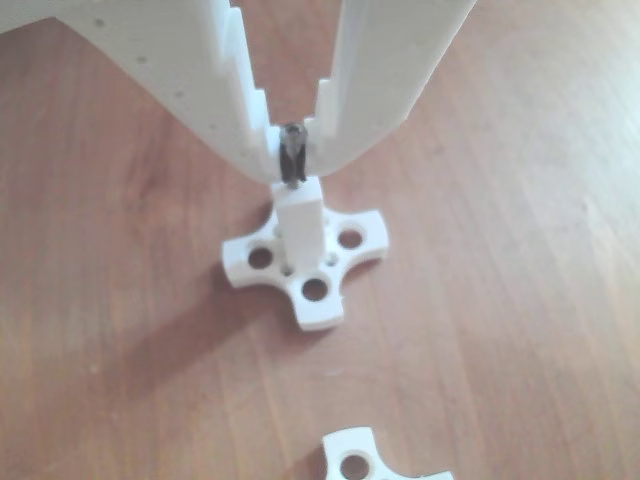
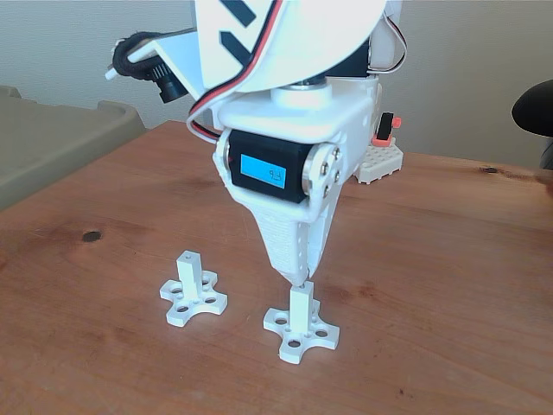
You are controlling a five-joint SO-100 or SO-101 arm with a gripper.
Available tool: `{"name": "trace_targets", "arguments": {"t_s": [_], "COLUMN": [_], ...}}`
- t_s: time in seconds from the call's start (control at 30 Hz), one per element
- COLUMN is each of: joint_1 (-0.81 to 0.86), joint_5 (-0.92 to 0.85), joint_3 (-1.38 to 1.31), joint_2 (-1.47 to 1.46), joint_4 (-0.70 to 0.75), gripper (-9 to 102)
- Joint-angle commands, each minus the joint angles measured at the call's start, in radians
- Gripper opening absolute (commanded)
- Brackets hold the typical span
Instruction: Grab the screw and set it in the hole.
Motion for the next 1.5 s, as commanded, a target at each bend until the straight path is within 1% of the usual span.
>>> {"name": "trace_targets", "arguments": {"t_s": [0.0, 0.4, 0.93, 1.13, 1.2, 1.47], "joint_1": [-0.011, -0.015, -0.02, -0.014, -0.014, -0.012], "joint_5": [-0.003, 0.0, 0.0, -0.005, -0.006, -0.006], "joint_3": [-0.054, -0.055, -0.054, -0.058, -0.069, -0.069], "joint_2": [0.017, 0.017, 0.028, 0.037, 0.051, 0.097], "joint_4": [-0.005, 0.011, 0.017, 0.054, 0.092, 0.133], "gripper": [-4, 1, 4, 16, 20, 29]}}
